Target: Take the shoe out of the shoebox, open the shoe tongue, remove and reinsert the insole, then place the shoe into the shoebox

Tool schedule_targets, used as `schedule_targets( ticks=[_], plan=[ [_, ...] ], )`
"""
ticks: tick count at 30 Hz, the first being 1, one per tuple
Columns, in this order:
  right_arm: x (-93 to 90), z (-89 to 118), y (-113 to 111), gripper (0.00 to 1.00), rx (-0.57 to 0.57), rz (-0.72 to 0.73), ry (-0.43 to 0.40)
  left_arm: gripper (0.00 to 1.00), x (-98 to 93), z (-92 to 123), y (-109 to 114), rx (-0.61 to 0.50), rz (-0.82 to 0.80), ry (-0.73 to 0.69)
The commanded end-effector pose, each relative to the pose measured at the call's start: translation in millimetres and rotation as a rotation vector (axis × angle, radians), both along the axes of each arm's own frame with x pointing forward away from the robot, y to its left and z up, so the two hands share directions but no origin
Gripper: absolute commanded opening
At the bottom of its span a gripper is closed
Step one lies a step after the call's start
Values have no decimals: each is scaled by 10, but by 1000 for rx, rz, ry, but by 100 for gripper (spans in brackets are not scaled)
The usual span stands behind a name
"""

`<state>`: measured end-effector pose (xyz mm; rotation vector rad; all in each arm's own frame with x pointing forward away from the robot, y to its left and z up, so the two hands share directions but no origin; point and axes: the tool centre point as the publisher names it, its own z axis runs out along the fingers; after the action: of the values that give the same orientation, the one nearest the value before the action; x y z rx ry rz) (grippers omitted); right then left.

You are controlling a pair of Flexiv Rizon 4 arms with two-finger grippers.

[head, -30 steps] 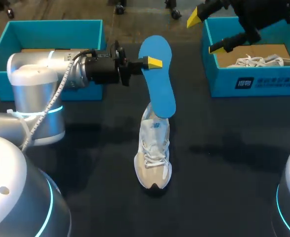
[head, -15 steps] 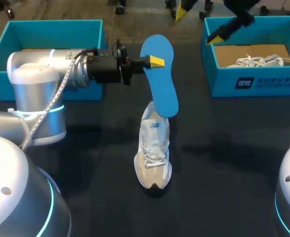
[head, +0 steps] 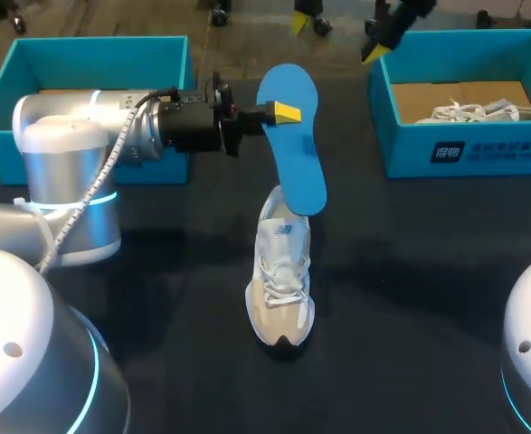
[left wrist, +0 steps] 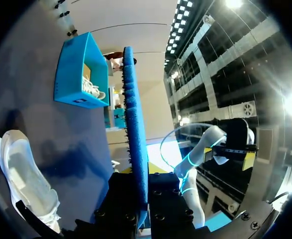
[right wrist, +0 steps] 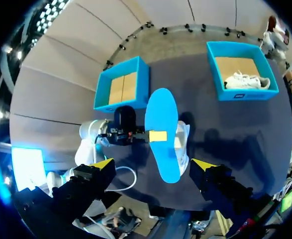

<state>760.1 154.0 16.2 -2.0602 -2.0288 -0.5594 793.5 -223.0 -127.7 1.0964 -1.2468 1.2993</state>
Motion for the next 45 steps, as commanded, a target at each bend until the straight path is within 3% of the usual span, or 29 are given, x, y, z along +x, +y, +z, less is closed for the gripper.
schedule_targets(
  ticks=[1,12,15,19,31,45],
  plan=[
    [71,50,96,100,-352,-31,21,0,-6,-2,-5,-1,2,0],
    [-1,100,76,100,-512,-133,23,0,-6,-2,-5,-1,2,0],
    [16,117,64,100,-593,-156,83,0,-6,-2,-5,-1,2,0],
    [63,129,70,100,-631,-156,98,0,-6,-2,-5,-1,2,0],
    [86,29,47,100,-594,-138,79,0,-6,-2,-5,-1,2,0],
    [89,-100,22,100,-471,-118,73,0,-6,-2,-5,-1,2,0]
  ],
)
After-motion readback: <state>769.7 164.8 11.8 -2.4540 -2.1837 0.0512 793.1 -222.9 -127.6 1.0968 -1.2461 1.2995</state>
